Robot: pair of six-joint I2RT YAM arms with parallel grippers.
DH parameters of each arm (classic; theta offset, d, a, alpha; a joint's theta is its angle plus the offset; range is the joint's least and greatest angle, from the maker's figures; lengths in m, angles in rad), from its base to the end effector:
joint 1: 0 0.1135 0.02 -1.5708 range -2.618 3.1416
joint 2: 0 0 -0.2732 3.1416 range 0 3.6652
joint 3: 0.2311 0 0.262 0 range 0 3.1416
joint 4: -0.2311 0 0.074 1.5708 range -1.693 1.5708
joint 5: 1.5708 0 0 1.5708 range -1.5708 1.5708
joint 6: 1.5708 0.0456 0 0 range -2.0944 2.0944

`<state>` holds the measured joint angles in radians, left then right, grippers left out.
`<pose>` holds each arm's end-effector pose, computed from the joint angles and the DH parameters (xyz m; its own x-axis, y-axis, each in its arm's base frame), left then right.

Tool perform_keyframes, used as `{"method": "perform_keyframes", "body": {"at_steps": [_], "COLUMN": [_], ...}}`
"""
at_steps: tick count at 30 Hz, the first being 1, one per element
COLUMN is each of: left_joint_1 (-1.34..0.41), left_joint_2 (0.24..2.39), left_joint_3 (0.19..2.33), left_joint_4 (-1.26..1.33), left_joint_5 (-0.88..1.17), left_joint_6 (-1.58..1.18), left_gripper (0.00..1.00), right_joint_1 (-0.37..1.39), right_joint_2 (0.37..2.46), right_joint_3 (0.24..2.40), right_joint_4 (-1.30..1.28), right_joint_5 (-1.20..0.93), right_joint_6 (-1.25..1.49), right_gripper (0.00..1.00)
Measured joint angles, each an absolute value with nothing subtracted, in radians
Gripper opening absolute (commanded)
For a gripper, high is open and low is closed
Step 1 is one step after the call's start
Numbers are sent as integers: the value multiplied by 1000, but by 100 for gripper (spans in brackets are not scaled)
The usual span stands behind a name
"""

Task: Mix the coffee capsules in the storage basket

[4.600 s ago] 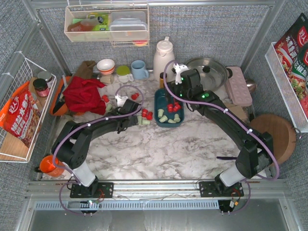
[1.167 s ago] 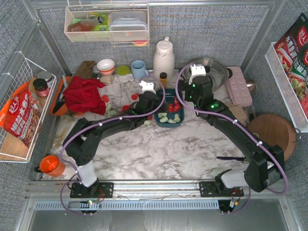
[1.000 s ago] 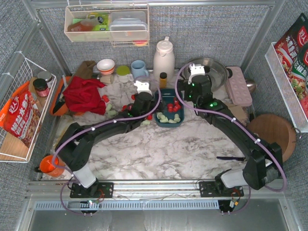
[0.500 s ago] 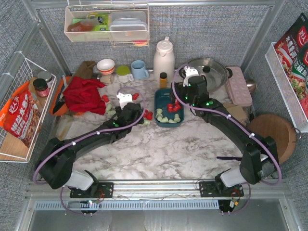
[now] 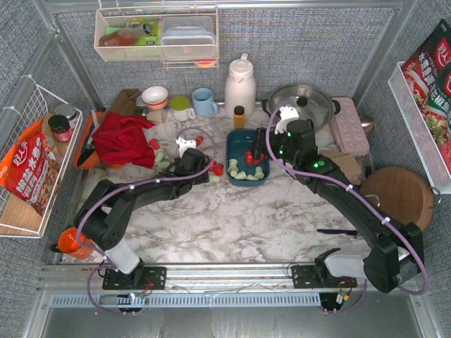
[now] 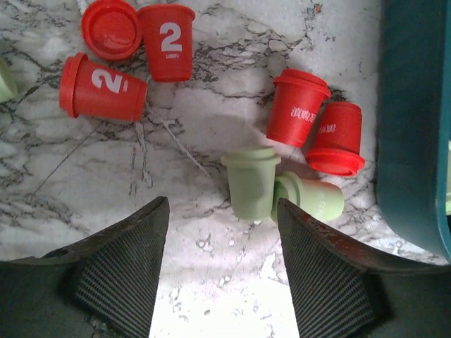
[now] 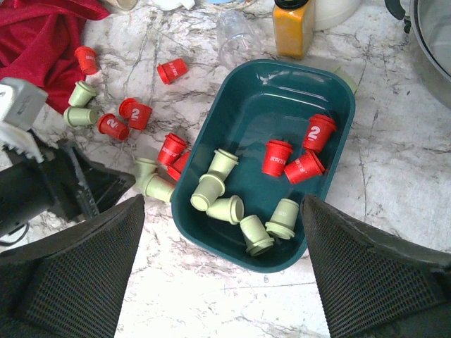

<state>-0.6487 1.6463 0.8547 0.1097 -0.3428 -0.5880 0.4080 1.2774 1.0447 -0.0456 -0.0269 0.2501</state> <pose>0.2908 -0.2012 0.1729 -0.6182 -0.1869 -0.7635 0.0218 0.9669 -0.2544 0.2914 0.1273 0.3418 -0.3484 0.1190 -0.9298 -0.3449 0.9061 0.2451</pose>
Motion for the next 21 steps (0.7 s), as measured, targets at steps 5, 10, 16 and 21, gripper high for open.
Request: {"method": "perform_keyframes", "body": {"at_steps": [5, 10, 16, 21], "left_joint_1": [-630, -628, -627, -627], "left_joint_2": [1715, 1764, 1800, 1789], "left_joint_3": [875, 882, 912, 902], "left_joint_4": [133, 136, 155, 152], "left_joint_5": [-315, -310, -313, -325], "left_joint_6": [-576, -566, -566, -577], "left_gripper": [62, 58, 48, 40], "right_joint_1": [408, 408, 408, 408], "right_joint_2": [1261, 1264, 1274, 1267], "right_joint_3": [1044, 1044, 1044, 1044], "right_joint_4": [-47, -49, -56, -64], "right_joint_5": [-30, -34, -35, -34], "right_joint_6": [238, 225, 220, 205], "right_gripper": [97, 96, 97, 97]}}
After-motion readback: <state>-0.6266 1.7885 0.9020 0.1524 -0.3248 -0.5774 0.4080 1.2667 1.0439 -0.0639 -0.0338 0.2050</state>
